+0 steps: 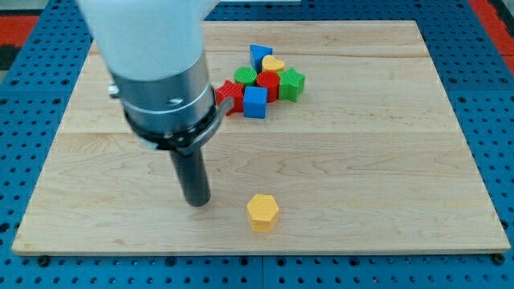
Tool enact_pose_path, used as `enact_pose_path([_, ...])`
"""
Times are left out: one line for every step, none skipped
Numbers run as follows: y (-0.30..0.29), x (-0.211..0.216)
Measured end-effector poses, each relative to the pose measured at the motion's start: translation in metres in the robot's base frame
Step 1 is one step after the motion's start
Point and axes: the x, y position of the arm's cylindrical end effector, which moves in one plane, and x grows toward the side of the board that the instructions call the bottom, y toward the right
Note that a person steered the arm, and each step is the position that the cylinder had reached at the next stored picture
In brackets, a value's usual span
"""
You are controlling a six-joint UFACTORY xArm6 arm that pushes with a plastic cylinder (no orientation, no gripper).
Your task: Push the red star towards the bottom left
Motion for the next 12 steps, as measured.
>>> enact_pose_path([0.044,-0.028])
enact_pose_path([0.117,-0.033])
enact_pose_path([0.159,-0.081])
enact_pose_path([0.187,-0.137])
enact_pose_path([0.174,-0.177])
enact_pose_path([0.134,-0.207])
enact_pose_path([0.064,-0.206])
enact_pose_path([0.031,-0.166])
enact_pose_path([-0.023,-0.146])
enact_pose_path([-0.087,-0.145])
enact_pose_path([-0.135,-0.145])
enact_pose_path([-0.133,-0.130])
